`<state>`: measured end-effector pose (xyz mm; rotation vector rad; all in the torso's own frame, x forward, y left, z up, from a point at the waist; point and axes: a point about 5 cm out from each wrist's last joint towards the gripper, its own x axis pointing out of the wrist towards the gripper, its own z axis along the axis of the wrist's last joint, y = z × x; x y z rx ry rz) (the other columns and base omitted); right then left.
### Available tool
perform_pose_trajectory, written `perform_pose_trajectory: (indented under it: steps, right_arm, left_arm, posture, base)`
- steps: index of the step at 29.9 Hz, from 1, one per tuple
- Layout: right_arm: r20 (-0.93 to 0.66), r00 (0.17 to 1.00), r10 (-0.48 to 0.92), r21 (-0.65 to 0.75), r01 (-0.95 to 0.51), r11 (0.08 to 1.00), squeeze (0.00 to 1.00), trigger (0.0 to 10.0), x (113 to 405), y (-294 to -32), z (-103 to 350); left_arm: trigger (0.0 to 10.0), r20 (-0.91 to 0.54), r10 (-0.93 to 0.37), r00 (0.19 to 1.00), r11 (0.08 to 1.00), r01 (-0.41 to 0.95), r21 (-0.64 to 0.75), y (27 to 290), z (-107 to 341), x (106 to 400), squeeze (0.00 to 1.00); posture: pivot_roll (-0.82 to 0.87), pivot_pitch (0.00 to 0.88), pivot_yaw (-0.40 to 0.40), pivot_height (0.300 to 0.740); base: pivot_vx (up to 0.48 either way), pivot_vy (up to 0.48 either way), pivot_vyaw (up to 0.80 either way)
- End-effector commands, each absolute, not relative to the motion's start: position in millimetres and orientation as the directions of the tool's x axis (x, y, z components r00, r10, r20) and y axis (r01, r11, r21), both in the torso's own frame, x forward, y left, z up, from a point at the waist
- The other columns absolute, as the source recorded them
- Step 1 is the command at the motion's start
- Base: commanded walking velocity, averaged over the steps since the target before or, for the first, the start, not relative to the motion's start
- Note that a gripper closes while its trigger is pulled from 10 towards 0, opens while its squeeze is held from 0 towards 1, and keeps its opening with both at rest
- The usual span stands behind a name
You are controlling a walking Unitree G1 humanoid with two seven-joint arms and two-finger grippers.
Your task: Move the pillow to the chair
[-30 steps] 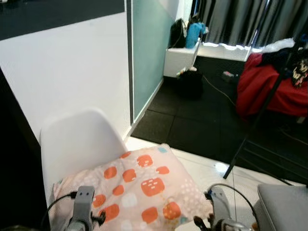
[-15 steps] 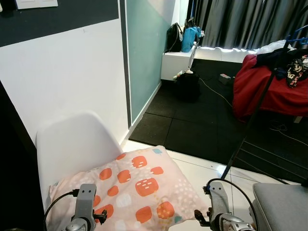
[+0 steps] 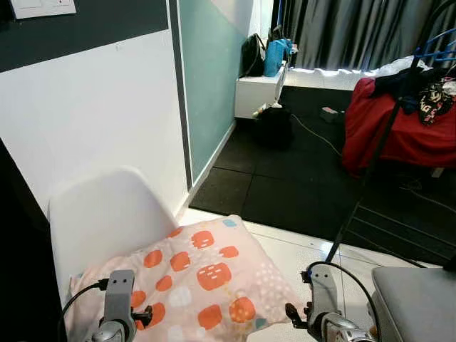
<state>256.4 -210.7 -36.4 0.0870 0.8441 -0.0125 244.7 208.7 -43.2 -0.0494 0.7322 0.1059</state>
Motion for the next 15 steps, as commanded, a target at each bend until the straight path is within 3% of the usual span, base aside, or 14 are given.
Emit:
perform_pose_trajectory:
  steps: [1, 6, 15]
  right_arm:
    - [-0.728, 0.685, 0.022, 0.086, 0.06, 0.995, 0.0, 10.0, 262.3, -208.2, -32.4]
    - [-0.723, 0.691, 0.012, 0.083, 0.069, 0.994, 0.0, 10.0, 264.4, -209.1, -30.7]
    - [-0.727, 0.687, 0.011, 0.073, 0.062, 0.995, 0.0, 10.0, 262.9, -210.6, -31.5]
  left_arm:
    - [10.0, -0.663, 0.089, 0.743, 0.992, -0.127, -0.009, 213.1, -41.4, 246.1, 0.0]
    - [10.0, -0.663, 0.091, 0.743, 0.991, -0.134, -0.013, 211.8, -41.0, 247.3, 0.0]
    - [10.0, -0.65, 0.157, 0.744, 0.979, -0.202, 0.005, 223.2, -40.2, 244.2, 0.0]
  posture:
    - [-0.16, 0.0, -0.026, 0.715]
    - [-0.17, 0.0, -0.022, 0.715]
    - [-0.15, 0.0, -0.042, 0.715]
  base:
    - [0.0, 0.0, 0.0]
    - [0.0, 0.0, 0.0]
    - [0.0, 0.0, -0.72]
